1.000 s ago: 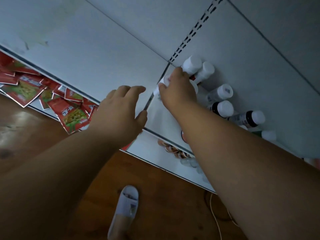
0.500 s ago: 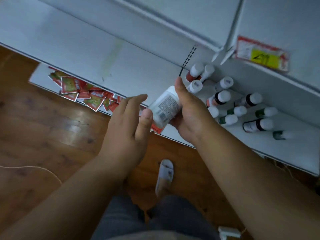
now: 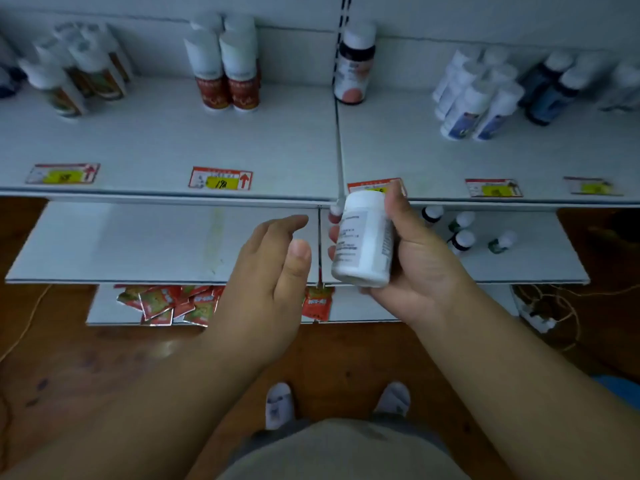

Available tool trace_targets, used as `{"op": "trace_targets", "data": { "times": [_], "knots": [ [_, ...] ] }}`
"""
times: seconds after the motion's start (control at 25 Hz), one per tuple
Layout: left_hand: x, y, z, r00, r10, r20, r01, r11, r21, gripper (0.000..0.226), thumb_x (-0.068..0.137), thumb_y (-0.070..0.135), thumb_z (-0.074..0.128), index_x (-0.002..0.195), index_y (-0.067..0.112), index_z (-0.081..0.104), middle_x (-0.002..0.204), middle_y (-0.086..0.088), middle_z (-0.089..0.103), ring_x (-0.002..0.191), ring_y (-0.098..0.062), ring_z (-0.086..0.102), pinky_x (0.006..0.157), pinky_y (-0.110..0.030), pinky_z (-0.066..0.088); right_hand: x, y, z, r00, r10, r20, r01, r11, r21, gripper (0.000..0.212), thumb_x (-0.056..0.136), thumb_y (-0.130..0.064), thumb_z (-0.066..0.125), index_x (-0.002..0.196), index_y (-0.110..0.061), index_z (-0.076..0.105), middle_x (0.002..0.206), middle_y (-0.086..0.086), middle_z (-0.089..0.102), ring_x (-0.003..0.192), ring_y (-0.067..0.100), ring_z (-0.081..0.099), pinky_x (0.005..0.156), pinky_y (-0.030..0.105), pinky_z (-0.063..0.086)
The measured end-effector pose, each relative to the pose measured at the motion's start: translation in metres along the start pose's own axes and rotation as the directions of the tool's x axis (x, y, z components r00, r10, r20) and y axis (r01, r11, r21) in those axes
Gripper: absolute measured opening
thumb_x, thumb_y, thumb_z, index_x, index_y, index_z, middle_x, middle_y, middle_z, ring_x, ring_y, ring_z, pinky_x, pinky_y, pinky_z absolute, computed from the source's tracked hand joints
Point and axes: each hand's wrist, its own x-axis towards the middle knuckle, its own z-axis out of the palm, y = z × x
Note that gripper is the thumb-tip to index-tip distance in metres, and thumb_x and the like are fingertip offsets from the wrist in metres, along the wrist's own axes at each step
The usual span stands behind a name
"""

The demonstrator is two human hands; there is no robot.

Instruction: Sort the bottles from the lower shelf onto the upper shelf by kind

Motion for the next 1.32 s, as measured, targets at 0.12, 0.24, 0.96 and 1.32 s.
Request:
{"op": "trace_targets", "data": {
  "times": [0.12,0.24,0.96,1.32],
  "knots": [
    [0.005,0.038,0.018,0.993,0.096,0.063,-0.093,0.995,-0.038,0.048,0.093,0.067,0.012,0.13,0.047,0.037,0.12,0.03,0.044,0.119,0.017,0.037,0.092,0.004,0.023,-0.029,-0.036,-0.022,0.998,-0.046,-0.035,0.048,0.998,0.05,0.067,0.085,-0.059,0.052,0.122,-0.005,0.064,0.098,0.017,0.069,0.078,0.028,0.069,0.07,0.038,0.057],
    [0.011,0.082,0.05,0.973,0.184,0.138,-0.176,0.982,-0.064,0.045,0.093,0.068,0.012,0.127,0.052,0.038,0.121,0.034,0.045,0.12,0.019,0.036,0.092,0.004,0.021,-0.062,-0.073,-0.057,0.986,-0.153,-0.06,0.155,0.987,0.033,0.067,0.084,-0.063,0.052,0.116,-0.005,0.065,0.091,0.018,0.068,0.073,0.029,0.068,0.065,0.036,0.058],
    [0.107,0.288,0.3,0.807,0.3,0.509,-0.251,0.954,-0.163,0.052,0.088,0.071,0.013,0.125,0.051,0.043,0.118,0.027,0.048,0.113,0.013,0.041,0.087,-0.005,0.031,-0.114,-0.284,-0.262,0.73,-0.632,-0.263,0.611,0.774,-0.165,0.083,0.064,-0.043,0.086,0.127,-0.004,0.049,0.101,0.019,0.062,0.087,0.03,0.068,0.065,0.047,0.059],
    [0.173,0.347,0.364,0.74,0.363,0.566,-0.298,0.932,-0.208,0.059,0.089,0.072,0.014,0.134,0.045,0.043,0.124,0.031,0.046,0.112,0.011,0.043,0.09,-0.016,0.038,-0.11,-0.369,-0.31,0.653,-0.676,-0.343,0.694,0.715,-0.088,0.063,0.08,-0.044,0.069,0.128,-0.007,0.052,0.096,0.014,0.064,0.076,0.024,0.068,0.059,0.036,0.056]
  ]
}}
